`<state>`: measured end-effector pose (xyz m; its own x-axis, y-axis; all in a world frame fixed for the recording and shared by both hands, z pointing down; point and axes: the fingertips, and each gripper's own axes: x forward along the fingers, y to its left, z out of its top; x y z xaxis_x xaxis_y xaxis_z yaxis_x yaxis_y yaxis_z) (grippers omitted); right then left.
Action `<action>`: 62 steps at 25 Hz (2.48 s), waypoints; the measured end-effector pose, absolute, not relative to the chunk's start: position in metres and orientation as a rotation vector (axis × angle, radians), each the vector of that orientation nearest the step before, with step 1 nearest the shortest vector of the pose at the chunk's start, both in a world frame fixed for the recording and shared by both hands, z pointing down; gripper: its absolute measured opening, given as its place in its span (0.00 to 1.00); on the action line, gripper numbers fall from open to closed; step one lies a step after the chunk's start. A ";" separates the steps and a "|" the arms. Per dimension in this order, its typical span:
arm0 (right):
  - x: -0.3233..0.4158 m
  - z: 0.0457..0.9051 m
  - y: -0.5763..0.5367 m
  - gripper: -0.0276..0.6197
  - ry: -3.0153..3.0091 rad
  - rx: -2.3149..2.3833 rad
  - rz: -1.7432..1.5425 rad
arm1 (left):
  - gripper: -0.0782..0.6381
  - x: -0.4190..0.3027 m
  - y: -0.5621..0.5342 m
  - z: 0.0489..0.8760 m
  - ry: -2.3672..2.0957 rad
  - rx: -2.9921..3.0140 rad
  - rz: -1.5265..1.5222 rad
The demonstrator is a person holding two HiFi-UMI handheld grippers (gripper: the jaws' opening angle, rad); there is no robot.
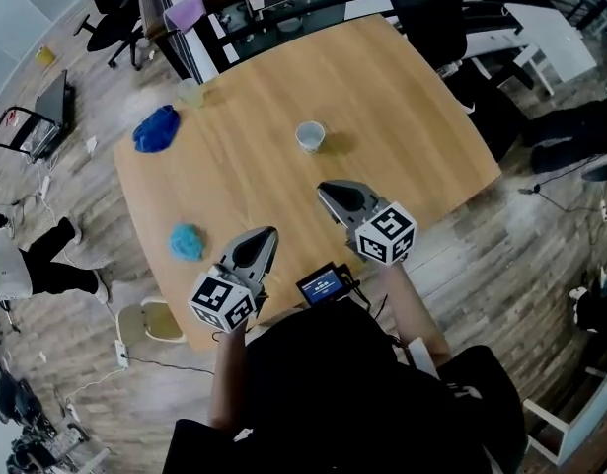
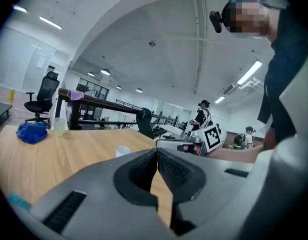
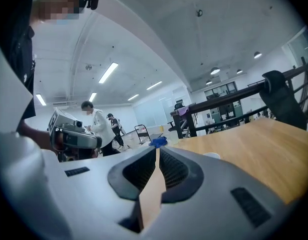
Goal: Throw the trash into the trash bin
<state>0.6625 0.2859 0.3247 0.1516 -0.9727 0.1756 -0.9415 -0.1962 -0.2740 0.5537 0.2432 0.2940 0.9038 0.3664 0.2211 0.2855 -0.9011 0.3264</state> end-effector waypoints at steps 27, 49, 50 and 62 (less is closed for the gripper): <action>0.776 0.495 0.170 0.24 2.553 -2.750 -0.851 | 0.12 0.601 0.165 0.347 0.330 2.650 0.453; 0.750 0.461 0.161 0.06 2.569 -2.729 -0.715 | 0.12 0.590 0.158 0.327 0.288 2.684 0.338; 0.745 0.457 0.156 0.06 2.579 -2.705 -0.694 | 0.12 0.586 0.158 0.325 0.276 2.691 0.333; 0.625 0.439 0.079 0.06 2.907 -2.335 -0.462 | 0.12 0.469 0.132 0.325 -0.146 2.717 0.281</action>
